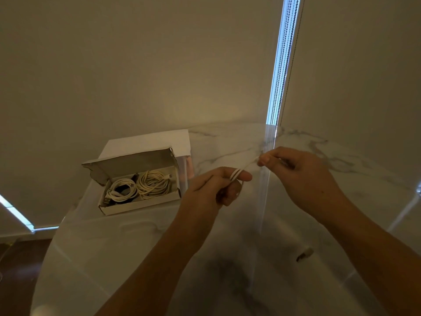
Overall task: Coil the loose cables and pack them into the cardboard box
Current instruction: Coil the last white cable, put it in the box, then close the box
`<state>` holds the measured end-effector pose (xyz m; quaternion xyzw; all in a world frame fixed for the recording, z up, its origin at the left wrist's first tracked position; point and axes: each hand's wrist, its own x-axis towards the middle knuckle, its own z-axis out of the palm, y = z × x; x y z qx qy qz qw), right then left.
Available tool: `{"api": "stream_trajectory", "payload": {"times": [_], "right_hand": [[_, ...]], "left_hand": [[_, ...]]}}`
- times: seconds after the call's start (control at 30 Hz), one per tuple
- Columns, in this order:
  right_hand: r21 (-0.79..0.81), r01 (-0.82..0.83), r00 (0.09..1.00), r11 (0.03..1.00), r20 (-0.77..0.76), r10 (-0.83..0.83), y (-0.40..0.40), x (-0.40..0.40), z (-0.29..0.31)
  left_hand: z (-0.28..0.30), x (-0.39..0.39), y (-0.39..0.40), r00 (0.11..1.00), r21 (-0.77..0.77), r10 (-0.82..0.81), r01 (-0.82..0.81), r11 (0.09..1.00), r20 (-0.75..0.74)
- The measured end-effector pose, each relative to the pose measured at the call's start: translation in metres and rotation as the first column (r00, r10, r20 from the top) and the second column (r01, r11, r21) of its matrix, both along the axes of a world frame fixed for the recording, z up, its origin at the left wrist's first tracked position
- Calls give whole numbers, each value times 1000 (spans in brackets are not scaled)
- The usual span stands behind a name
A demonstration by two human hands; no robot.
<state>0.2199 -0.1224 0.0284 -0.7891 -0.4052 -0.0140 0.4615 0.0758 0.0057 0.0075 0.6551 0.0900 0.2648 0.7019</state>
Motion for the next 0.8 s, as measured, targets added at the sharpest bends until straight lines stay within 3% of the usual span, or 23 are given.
{"api": "stream_trajectory", "payload": {"times": [0.27, 0.47, 0.63, 0.8], "right_hand": [[-254, -74, 997, 964, -24, 70, 9, -3, -14], [-318, -152, 988, 936, -71, 136, 11, -13, -17], [-379, -187, 981, 906, -31, 190, 13, -28, -24], [-456, -239, 956, 857, 43, 289, 11, -52, -19]], "left_hand": [[-1, 0, 4, 995, -375, -43, 75, 924, 94], [0, -2, 4, 988, -432, 27, 43, 901, 155], [2, -3, 6, 972, -548, 130, 0, 836, 198], [4, -2, 12, 939, -550, 274, -119, 827, 209]]}}
